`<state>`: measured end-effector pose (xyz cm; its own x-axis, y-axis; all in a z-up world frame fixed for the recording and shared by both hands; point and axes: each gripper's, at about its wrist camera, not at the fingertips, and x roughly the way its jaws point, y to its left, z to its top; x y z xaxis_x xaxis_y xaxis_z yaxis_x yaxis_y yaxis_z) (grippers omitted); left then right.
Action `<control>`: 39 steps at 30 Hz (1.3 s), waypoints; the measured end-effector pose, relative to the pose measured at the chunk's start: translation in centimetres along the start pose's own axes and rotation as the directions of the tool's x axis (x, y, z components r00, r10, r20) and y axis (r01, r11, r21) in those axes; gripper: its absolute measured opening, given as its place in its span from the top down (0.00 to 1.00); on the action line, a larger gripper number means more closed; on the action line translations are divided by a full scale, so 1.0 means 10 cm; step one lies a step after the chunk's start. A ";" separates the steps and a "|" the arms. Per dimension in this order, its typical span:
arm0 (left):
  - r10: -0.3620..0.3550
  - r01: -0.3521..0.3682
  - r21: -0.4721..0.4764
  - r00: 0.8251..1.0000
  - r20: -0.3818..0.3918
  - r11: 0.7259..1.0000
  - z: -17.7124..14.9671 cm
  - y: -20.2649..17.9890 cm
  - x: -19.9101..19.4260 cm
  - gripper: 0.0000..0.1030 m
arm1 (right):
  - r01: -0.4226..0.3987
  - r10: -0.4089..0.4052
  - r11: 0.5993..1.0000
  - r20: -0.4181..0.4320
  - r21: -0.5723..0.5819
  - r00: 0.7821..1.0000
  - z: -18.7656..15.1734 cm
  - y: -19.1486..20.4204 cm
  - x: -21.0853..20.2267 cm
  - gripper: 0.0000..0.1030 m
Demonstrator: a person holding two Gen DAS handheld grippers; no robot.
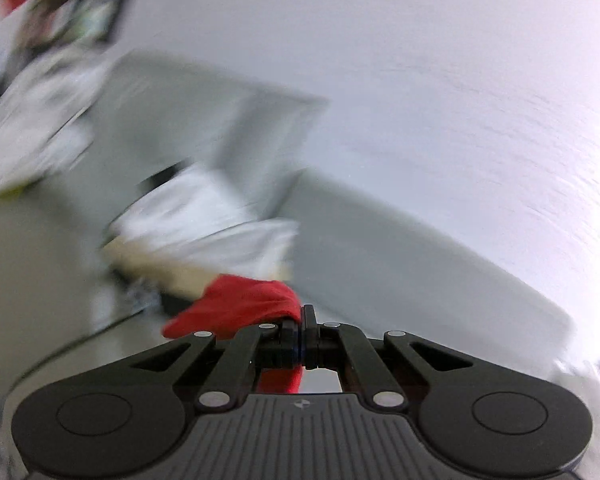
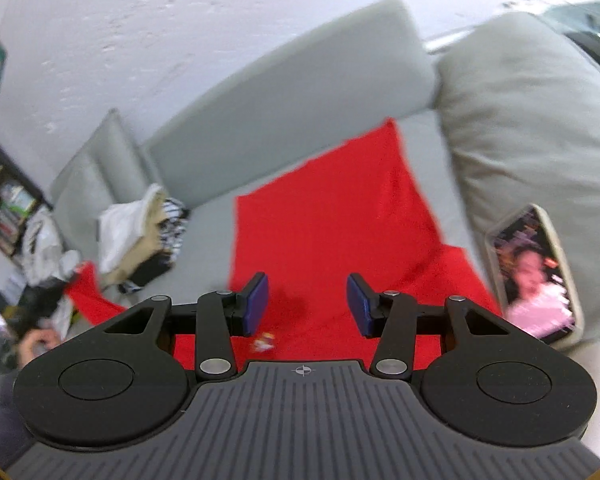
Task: Fold clothes
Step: 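Fold the sleeve over the T-shirt body with the left tool and release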
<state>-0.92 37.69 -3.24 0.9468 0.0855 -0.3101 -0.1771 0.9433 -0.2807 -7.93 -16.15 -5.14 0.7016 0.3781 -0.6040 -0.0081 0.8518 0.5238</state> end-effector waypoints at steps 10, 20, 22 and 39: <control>-0.199 0.203 0.363 0.979 -0.048 0.909 -0.90 -2.17 -0.60 1.00 | 0.101 -0.095 0.973 -0.038 0.208 0.995 -0.18 -0.91 -0.09 0.51; -0.036 0.433 0.618 0.836 -0.547 0.657 -2.82 -3.24 -0.37 0.65 | 0.117 -0.099 0.956 -0.083 0.270 0.992 -0.20 -1.23 0.09 0.51; -0.052 0.452 0.648 0.842 -0.538 0.613 -2.83 -3.25 -0.48 0.51 | 0.111 -0.089 0.957 -0.094 0.270 0.992 -0.20 -1.21 0.14 0.49; -0.076 0.283 0.318 0.843 -0.532 0.905 -1.98 -2.15 -0.63 0.71 | -0.048 0.032 0.997 -0.243 -0.059 0.969 -0.39 -0.28 0.91 0.54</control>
<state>-8.41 10.50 -13.19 0.6687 -0.1706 -0.7237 0.1932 0.9798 -0.0525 -4.30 -13.62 -14.47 0.5065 0.4820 -0.7150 -0.0833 0.8527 0.5158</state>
